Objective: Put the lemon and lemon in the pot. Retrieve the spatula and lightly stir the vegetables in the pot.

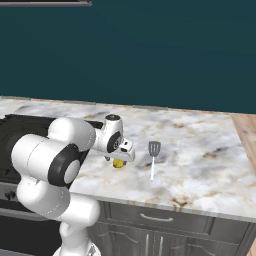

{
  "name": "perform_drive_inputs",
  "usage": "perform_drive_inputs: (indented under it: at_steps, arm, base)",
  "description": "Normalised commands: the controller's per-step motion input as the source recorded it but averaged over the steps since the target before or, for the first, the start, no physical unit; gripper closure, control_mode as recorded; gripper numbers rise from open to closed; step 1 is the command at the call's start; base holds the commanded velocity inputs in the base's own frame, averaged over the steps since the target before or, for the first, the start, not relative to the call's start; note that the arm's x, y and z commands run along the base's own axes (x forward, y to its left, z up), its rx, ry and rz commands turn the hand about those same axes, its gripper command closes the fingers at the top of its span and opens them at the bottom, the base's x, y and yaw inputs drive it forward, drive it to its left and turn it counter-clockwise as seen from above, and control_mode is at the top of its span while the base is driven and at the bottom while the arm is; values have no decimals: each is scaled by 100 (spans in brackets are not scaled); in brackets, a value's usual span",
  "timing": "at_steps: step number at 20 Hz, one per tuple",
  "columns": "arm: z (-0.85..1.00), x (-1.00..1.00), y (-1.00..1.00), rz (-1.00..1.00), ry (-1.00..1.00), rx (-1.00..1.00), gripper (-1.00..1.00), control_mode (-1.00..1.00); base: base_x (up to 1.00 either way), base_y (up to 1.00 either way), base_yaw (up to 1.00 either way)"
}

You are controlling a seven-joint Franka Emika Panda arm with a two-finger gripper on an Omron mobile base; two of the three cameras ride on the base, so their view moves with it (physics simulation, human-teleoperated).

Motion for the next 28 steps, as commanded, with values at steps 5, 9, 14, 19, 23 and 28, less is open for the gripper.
perform_drive_inputs:
  at_steps: [5,9,14,19,23,28]
  arm:
    - [-14,0,0,0,0,0,-100,-100]
    - [-17,0,0,0,0,0,-100,-100]
    - [-20,0,0,0,1,0,-100,-100]
    - [0,0,0,0,2,0,-100,-100]
    - [0,0,0,0,0,0,-100,-100]
    - [0,0,0,0,0,0,100,-100]
  base:
    - [0,0,0]
    - [0,0,0]
    - [0,0,0]
    - [0,0,0]
    - [0,0,0]
    - [0,0,0]
